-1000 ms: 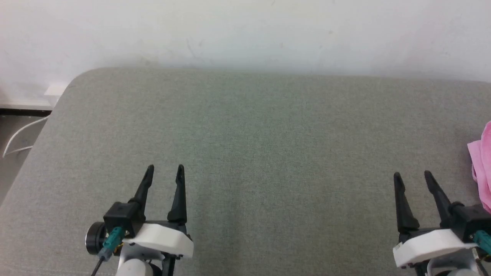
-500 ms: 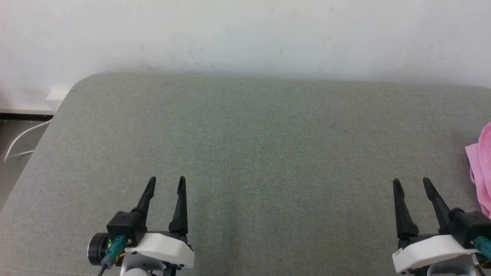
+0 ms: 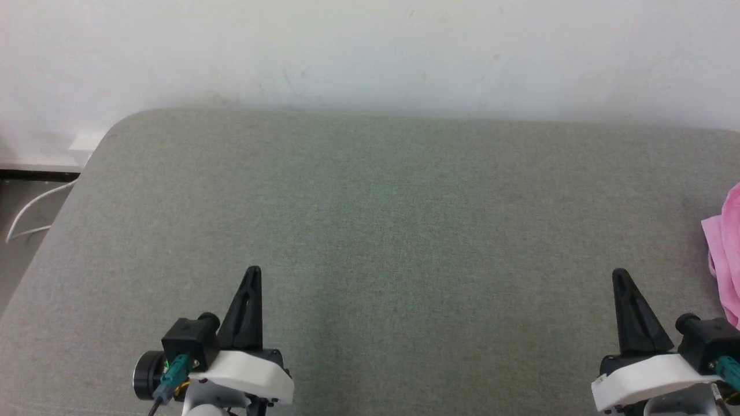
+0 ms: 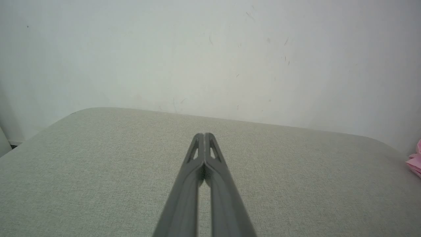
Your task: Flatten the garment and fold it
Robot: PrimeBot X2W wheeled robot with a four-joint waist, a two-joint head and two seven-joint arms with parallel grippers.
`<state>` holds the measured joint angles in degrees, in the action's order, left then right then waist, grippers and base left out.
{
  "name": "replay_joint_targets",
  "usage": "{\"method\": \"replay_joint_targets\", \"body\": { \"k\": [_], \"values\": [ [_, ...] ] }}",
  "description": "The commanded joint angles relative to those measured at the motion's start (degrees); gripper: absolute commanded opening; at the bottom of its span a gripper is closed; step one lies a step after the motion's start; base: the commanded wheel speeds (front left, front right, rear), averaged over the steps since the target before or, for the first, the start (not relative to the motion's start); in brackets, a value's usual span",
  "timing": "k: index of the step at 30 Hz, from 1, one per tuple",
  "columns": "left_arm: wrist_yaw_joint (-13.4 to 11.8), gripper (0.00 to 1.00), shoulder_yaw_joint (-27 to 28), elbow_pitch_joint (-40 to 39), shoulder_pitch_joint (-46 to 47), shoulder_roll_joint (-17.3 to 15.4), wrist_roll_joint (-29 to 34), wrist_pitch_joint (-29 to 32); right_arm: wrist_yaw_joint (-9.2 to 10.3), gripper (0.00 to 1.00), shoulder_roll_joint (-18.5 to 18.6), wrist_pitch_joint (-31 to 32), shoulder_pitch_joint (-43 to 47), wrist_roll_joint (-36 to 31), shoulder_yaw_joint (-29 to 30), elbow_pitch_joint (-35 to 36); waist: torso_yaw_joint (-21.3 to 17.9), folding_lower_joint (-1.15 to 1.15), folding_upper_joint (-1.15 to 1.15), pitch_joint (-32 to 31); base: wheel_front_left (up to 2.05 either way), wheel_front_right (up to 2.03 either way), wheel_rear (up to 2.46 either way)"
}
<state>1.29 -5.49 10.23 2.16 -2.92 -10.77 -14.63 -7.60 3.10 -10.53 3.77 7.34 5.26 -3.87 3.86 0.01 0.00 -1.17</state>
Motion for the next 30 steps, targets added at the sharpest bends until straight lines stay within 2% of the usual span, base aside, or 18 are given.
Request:
{"method": "replay_joint_targets", "body": {
  "k": [1, 30],
  "values": [
    [-0.02, 0.00, 0.08, -0.17, -0.04, 0.00, 0.18, 0.24, 0.00, 0.00, 0.00, 0.17, -0.06, -0.12, -0.09, 0.06, -0.06, 0.00, 0.00, 0.02, 0.00, 0.00, 0.00],
    [-0.32, 0.00, 1.35, -2.54, -0.54, 0.01, 2.67, 3.63, 0.03, 0.00, -0.06, 2.61, -0.94, -1.82, -1.30, 0.96, -0.95, 0.00, 0.00, 0.29, 0.00, 0.00, 0.00]
  ]
}}
